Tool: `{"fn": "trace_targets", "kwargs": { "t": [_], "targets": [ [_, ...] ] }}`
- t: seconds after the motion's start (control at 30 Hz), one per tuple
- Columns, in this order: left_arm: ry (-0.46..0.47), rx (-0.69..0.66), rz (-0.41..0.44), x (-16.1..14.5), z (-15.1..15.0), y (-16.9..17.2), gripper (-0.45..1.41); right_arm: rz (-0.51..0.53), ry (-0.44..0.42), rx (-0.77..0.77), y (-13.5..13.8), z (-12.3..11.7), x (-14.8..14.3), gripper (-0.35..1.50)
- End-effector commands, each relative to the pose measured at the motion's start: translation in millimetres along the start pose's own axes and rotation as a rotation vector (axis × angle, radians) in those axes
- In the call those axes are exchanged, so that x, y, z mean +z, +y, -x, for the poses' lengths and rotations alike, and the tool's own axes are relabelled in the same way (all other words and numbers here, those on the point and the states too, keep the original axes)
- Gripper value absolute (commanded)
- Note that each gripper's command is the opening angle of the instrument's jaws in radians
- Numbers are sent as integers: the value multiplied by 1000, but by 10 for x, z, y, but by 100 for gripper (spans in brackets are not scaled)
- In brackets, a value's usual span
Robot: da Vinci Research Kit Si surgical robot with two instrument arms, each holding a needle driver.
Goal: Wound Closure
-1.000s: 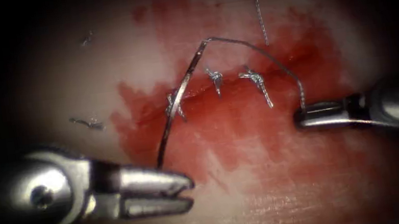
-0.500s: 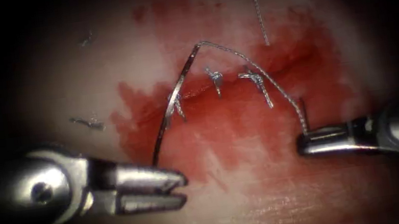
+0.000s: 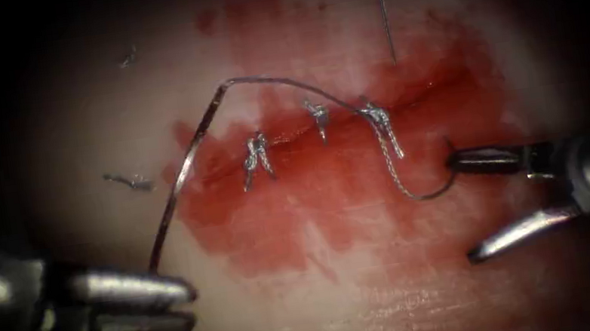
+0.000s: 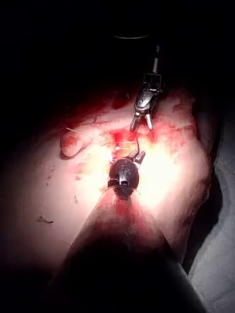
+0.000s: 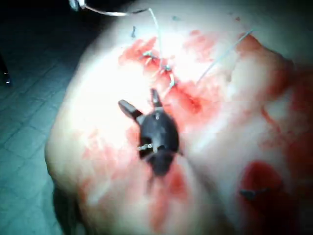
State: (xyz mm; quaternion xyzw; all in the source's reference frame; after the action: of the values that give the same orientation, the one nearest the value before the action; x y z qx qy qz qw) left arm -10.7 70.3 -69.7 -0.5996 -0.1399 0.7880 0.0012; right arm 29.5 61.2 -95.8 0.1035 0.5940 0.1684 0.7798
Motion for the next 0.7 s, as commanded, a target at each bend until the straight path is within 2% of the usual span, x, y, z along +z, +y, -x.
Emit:
{"fn": "trace_targets", "kwargs": {
  "t": [0.03, 0.17, 0.23, 0.43, 0.53, 0.63, 0.67, 0.7],
  "targets": [
    [9, -3, 17, 6, 1, 0, -35, 23, 16, -39, 13, 4, 9, 128],
    [4, -8, 34, 11, -2, 5, -35, 32, 12, -88, 19, 8, 16, 128],
    [4, -8, 33, 13, -3, 5, -35, 42, 7, -111, 18, 13, 22, 121],
    [11, -13, 41, 8, -8, 0, -35, 32, -27, -217, 13, 30, 33, 123],
    [27, -26, -16, -4, -17, -15, -35, 23, -39, -256, 18, 35, 24, 123],
    [48, -34, -47, -13, -22, -19, -35, 25, -43, -297, 20, 35, 18, 114],
    [47, -35, -47, -14, -23, -18, -35, 26, -48, -333, 20, 36, 18, 104],
    [46, -35, -48, -13, -23, -17, -35, 33, -50, -344, 21, 36, 19, 103]
  ]
}}
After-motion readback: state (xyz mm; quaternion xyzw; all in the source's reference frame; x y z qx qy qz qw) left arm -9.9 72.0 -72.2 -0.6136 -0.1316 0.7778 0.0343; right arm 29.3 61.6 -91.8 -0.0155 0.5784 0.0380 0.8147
